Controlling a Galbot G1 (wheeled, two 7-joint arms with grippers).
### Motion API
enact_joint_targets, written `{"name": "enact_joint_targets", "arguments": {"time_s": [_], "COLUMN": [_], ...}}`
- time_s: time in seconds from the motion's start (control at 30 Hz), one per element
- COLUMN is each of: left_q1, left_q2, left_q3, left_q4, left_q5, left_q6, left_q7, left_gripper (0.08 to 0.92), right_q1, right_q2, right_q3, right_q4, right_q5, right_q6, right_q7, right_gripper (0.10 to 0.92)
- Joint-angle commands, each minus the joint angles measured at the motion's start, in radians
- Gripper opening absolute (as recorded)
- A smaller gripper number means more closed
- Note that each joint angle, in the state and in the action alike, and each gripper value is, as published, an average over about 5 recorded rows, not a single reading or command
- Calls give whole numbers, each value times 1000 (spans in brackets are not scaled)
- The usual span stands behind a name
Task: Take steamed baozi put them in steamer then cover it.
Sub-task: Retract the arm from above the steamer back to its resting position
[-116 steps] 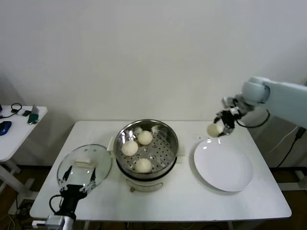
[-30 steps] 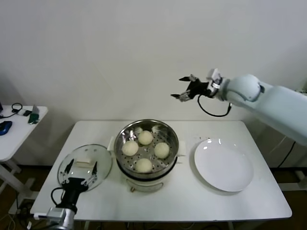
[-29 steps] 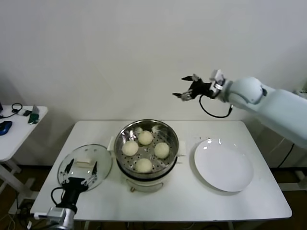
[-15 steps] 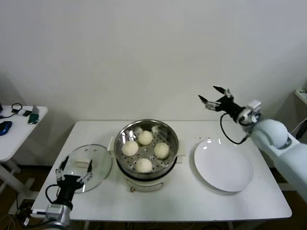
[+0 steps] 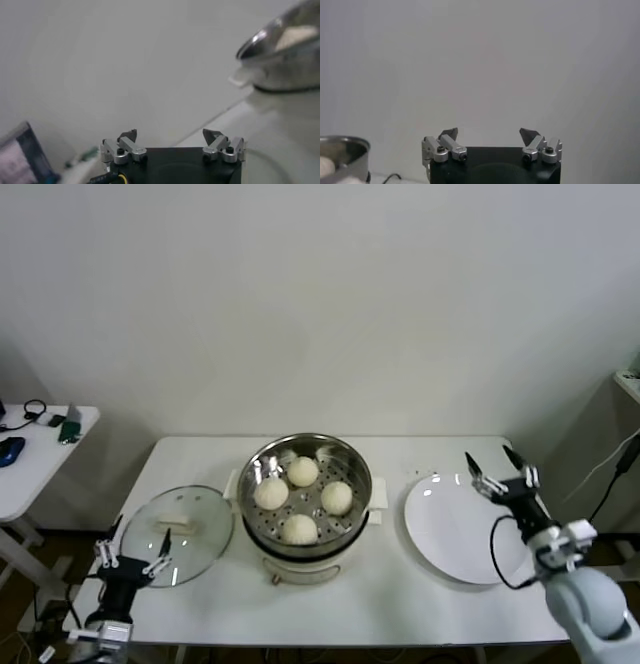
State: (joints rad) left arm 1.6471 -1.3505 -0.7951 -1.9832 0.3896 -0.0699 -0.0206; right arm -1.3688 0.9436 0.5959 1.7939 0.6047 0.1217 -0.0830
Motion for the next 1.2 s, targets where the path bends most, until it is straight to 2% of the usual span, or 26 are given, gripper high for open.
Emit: {"name": "enact_joint_targets", "arguments": {"time_s": [0.03, 0.13, 0.27, 0.53, 1.0, 1.2], "left_q1": [-11, -39, -86, -195, -321, -360], "left_q2": [115, 128, 131, 129, 153, 154], "left_q3": [-16, -1, 15, 38, 76, 94], "left_q4": [116, 195, 306, 511, 655, 661], "left_q5": [650, 801, 932, 972, 965, 955], "left_q6": [-58, -68, -90, -139, -191, -191], "left_q7": [-310, -359, -376, -387, -387, -367], "left_gripper": [823, 823, 823, 823, 823, 823], "right_q1": [-311, -317, -327, -343, -371, -384], "right_q2": [234, 269, 303, 337, 367, 367], "right_q3": [85, 66, 53, 49, 47, 50], "right_q4": [-32, -33, -17, -20, -20, -24], "right_q5": [-145, -150, -152, -150, -167, -168], "right_q6": [214, 222, 223, 253, 273, 287], "right_q7": [28, 35, 39, 34, 28, 26], "right_gripper": [823, 823, 823, 823, 823, 823]}}
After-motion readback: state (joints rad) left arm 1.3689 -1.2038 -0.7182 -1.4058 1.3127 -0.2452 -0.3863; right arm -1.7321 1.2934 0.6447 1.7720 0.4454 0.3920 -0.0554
